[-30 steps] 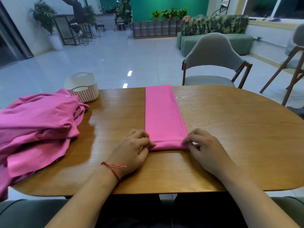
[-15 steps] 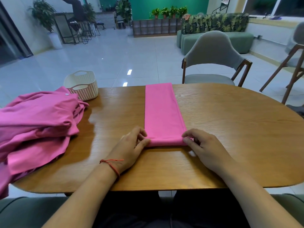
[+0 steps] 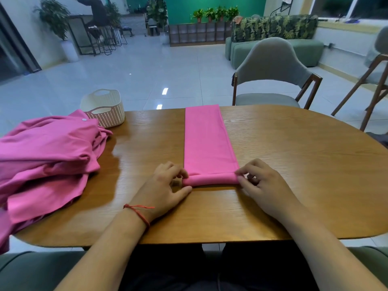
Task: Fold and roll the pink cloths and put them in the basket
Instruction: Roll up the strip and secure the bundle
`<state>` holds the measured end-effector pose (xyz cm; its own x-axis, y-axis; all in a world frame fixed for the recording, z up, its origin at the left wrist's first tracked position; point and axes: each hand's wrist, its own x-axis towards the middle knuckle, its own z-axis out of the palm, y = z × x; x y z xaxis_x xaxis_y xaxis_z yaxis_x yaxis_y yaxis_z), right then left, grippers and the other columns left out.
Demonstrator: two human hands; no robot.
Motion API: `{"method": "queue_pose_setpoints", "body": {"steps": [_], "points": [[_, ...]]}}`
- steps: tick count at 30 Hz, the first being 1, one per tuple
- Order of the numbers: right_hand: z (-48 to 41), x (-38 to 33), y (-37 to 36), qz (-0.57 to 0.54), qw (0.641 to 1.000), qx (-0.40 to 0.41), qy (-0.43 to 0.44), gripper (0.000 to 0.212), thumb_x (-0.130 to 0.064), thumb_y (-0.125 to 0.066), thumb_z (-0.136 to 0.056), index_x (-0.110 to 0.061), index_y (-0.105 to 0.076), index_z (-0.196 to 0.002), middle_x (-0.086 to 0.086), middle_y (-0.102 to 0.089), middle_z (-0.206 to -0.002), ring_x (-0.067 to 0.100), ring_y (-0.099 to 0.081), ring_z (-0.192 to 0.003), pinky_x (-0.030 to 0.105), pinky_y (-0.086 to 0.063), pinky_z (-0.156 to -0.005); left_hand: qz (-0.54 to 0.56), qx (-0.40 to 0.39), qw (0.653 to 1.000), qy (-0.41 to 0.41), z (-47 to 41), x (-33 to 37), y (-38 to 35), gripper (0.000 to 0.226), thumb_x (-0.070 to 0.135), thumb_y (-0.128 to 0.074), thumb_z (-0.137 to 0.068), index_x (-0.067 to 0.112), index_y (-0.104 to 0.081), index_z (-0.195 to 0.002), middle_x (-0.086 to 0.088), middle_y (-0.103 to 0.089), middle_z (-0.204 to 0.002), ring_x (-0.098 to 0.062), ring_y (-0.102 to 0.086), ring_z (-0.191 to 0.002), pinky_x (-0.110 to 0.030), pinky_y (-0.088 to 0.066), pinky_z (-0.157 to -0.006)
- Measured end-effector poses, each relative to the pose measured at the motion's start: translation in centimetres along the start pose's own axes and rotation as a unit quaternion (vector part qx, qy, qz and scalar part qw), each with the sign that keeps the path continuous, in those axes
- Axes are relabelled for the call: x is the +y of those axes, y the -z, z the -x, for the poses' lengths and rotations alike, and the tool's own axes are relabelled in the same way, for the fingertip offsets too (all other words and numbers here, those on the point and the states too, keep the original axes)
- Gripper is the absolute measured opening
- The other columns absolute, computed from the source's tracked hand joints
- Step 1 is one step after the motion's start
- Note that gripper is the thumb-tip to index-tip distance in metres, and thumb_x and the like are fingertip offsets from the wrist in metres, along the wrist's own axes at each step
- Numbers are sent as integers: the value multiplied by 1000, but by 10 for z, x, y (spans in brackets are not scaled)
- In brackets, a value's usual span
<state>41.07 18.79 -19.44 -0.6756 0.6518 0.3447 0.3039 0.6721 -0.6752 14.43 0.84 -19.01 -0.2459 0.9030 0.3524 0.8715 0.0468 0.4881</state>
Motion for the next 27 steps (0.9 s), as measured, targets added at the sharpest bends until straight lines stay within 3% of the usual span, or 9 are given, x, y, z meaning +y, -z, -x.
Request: {"method": "queue_pose_setpoints", "body": {"steps": [3, 6, 11, 15, 20, 24, 27], "points": [[0, 4, 0, 58, 998, -29, 11, 25, -29, -83, -90, -32, -75, -113, -16, -56, -112, 8, -60, -103, 24, -49, -91, 11, 6, 1000, 15, -3, -3, -2, 22, 43, -80, -87, 37, -68, -105, 20, -55, -99, -4, -53, -101, -15, -44, -81], [-4, 7, -3, 82, 996, -25, 12, 25, -34, -80, -94, -30, -75, -118, -15, -57, -115, 10, -56, -107, 28, -46, -96, 12, 5, 999, 36, -6, -7, -4, 24, 48, -74, -92, 35, -72, -112, 18, -58, -97, -4, -51, -99, -25, -45, -87], [-5, 10, -8, 99, 995, -22, 3, 23, -42, -65, -103, -30, -73, -121, -18, -57, -104, 9, -52, -100, 28, -41, -90, -47, -26, 997, 64, -9, -7, -9, 49, 70, -43, -95, 34, -69, -117, 18, -56, -103, -9, -46, -103, -40, -44, -98], [-6, 9, -9, 117, 992, -39, 5, 23, -43, -58, -105, -29, -68, -121, -18, -53, -106, 10, -48, -103, 33, -43, -97, -71, -43, 994, 67, -11, -5, -10, 41, 64, -39, -100, 35, -64, -113, 15, -56, -107, -10, -44, -106, -39, -40, -100], [-6, 4, -7, 150, 987, -57, 26, 25, -54, -60, -100, -34, -62, -116, -20, -49, -107, 10, -46, -103, 34, -43, -95, -81, -62, 993, 63, -11, -3, -9, 53, 69, -26, -96, 32, -61, -110, 12, -54, -108, -12, -42, -106, -34, -34, -94], [-4, 1, -7, 146, 987, -58, 34, 26, -59, -52, -102, -34, -59, -101, -23, -48, -97, 10, -46, -97, 38, -44, -91, -79, -72, 992, 64, -8, 2, -7, 29, 45, -36, -110, 29, -57, -99, 12, -49, -102, -11, -39, -105, -33, -30, -90], [-5, 0, -7, 129, 989, -65, 23, 27, -59, -51, -104, -34, -55, -94, -20, -52, -94, 10, -47, -95, 38, -42, -90, -78, -66, 992, 75, -9, 4, -8, 29, 47, -31, -110, 35, -50, -91, 14, -45, -97, -11, -39, -101, -36, -32, -90]]}}
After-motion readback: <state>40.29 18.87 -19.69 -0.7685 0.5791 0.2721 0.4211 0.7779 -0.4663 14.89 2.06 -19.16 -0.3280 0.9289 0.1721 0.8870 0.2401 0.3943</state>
